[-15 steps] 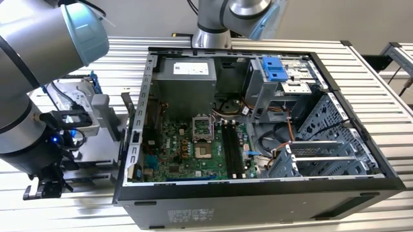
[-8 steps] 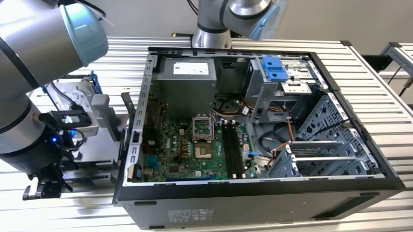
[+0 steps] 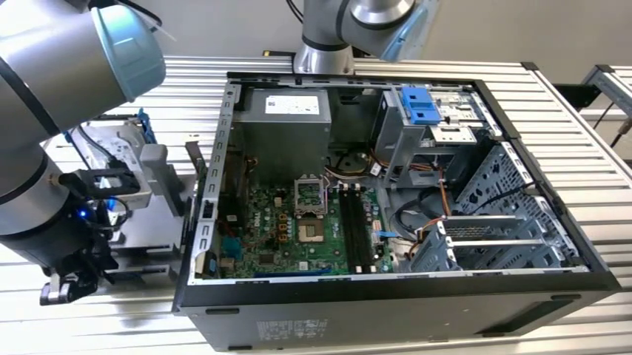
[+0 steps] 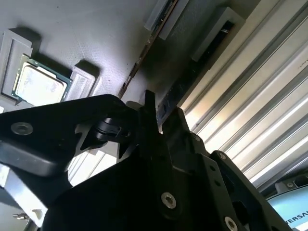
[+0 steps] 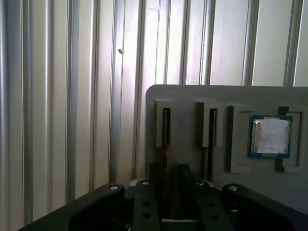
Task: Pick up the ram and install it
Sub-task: 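Pick up the ram and move it above insertion slot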
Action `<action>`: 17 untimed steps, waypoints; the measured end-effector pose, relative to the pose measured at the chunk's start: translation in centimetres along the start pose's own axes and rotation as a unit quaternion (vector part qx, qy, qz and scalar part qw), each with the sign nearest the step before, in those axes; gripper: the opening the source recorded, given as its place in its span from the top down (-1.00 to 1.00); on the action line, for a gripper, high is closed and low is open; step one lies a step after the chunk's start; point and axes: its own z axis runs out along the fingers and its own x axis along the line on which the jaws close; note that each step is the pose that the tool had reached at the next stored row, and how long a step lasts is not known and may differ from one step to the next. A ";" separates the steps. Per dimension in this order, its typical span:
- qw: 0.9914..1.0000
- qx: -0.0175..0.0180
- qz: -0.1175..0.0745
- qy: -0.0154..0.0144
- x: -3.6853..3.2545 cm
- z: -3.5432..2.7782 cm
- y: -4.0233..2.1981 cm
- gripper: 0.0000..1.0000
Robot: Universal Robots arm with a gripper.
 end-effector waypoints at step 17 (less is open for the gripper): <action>1.000 0.000 0.000 0.000 0.00 0.00 0.06 1.00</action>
